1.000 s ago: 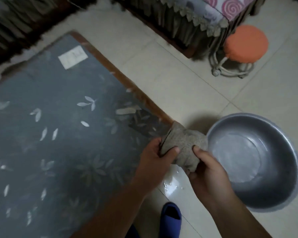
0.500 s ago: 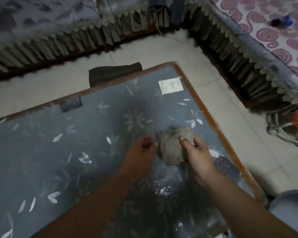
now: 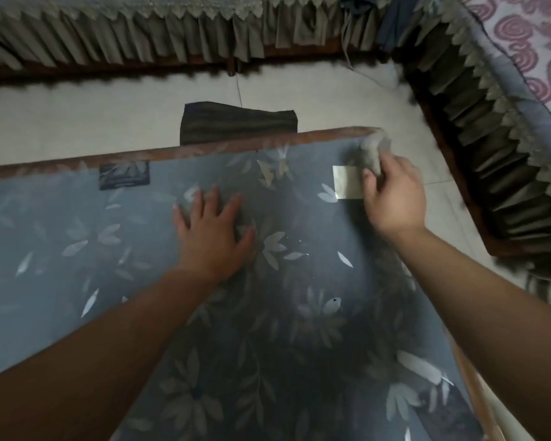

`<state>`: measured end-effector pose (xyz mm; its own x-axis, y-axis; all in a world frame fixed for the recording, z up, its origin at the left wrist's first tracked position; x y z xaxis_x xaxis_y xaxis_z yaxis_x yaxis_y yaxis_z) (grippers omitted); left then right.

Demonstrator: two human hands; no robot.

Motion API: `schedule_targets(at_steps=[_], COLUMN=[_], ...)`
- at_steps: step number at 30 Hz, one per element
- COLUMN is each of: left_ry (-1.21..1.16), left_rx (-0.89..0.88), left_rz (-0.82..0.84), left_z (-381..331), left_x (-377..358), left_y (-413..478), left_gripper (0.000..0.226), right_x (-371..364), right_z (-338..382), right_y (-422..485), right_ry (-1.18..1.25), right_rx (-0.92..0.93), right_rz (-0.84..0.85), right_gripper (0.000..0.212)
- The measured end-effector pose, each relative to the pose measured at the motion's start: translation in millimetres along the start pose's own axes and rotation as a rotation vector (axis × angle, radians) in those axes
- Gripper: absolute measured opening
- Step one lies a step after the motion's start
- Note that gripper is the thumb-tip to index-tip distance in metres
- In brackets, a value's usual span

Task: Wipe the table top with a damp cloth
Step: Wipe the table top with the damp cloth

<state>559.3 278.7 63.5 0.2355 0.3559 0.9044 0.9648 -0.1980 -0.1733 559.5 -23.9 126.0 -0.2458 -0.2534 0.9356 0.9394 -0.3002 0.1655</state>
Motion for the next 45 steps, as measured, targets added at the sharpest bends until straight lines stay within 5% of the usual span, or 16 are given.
schedule_targets(at_steps=[6,11,16,18,22,29,31,35,41,43,45], left_ry=[0.044,0.118,0.131,0.128,0.122,0.136,0.14,0.13,0.099,0.074,0.062], left_rx=[0.039,0.025,0.0,-0.008,-0.017,-0.029,-0.036,-0.027,-0.069,-0.091,-0.139], left_rz=[0.057,0.087,0.061,0.055,0.044,0.033,0.033,0.01,-0.027,-0.045,-0.058], left_z=[-10,-7,-6,-5,-4,-6,-6,-3,-2,-2,-3], left_x=[-14,-22,-26,-27,-29,-28,-29,-31,-32,-31,-31], left_y=[23,20,18,18,19,18,17,18,16,15,14], left_gripper=[0.075,0.079,0.081,0.082,0.08,0.079,0.079,0.082,0.075,0.072,0.066], right_x=[-58,-81,-88,-88,-96,-101,-99,-112,-104,-96,-90], right_z=[20,9,19,-1,-3,51,38,55,59,26,-7], right_y=[16,30,-1,22,83,12,29,68,-11,7,45], right_ry=[-0.327,-0.326,-0.276,-0.279,-0.267,-0.252,-0.272,-0.191,-0.263,-0.303,-0.31], right_rx=[0.171,0.141,0.402,0.335,-0.088,0.634,0.562,0.091,0.609,0.547,0.269], right_rz=[0.166,0.379,0.419,0.41,0.313,0.425,0.403,0.33,0.391,0.374,0.345], right_gripper=[0.045,0.065,0.062,0.061,0.062,0.058,0.056,0.058,0.058,0.059,0.064])
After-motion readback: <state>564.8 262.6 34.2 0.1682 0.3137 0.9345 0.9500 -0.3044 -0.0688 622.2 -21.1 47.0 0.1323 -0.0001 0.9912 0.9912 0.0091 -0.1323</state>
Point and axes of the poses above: each hand's wrist, its own y-axis towards the middle knuckle, its own x-axis out of the back of the hand, z = x × y, the point moved 4 cm from there along y, towards the middle knuckle, and after that the axes turned 6 degrees about -y, right-handed, at the moved point
